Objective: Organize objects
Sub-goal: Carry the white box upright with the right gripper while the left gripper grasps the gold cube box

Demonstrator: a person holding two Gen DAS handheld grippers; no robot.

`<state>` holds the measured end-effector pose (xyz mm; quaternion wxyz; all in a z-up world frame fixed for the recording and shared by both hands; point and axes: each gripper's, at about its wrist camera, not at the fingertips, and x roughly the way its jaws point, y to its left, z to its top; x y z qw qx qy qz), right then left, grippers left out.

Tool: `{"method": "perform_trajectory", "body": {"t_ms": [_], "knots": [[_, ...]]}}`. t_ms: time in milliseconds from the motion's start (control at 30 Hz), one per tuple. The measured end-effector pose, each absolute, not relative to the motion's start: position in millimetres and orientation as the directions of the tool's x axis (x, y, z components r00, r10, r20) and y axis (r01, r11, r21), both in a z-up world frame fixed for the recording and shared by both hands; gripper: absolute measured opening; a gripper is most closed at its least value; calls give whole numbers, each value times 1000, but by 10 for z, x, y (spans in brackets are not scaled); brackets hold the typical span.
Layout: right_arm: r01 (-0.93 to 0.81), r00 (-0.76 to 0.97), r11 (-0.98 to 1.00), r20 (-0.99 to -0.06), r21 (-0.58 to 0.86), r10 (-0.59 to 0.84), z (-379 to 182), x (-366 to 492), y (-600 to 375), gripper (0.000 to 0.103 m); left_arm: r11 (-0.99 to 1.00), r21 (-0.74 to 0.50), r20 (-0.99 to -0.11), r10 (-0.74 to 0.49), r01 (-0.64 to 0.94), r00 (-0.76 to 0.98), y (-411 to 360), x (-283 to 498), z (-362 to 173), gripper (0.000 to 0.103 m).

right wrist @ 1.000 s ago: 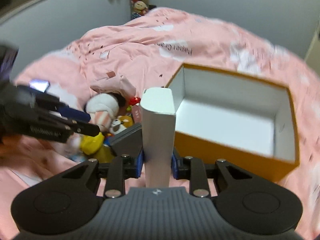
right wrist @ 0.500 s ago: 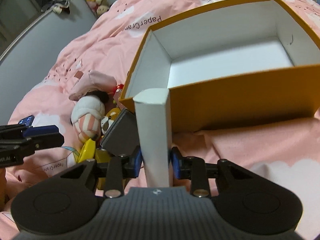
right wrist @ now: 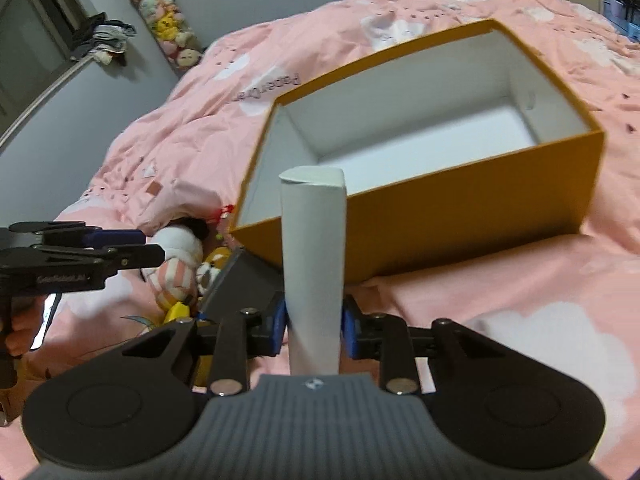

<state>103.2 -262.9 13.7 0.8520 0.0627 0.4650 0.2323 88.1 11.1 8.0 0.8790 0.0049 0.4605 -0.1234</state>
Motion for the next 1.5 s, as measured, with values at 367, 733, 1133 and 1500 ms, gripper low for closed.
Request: {"method": "perform_trajectory", "body": {"t_ms": [367, 733, 1133, 1500], "knots": [[-260, 430, 915, -811, 309, 396, -98, 1096, -2797, 30, 955, -157, -865, -255, 251, 432, -54, 1019, -266, 61], [-274, 418, 924, -832, 269, 366, -266, 1135, -2713, 31, 939, -130, -923, -232, 320, 306, -223, 777, -471, 76], [-272, 432, 922, -822, 274, 372, -263, 1104, -2718, 31, 939, -148, -953, -218, 310, 208, -265, 937, -627, 70], [-326, 470, 917, -802, 230, 368, -81, 1014, -2645, 30, 962, -126, -903, -213, 244, 372, -260, 553, -348, 68]]}}
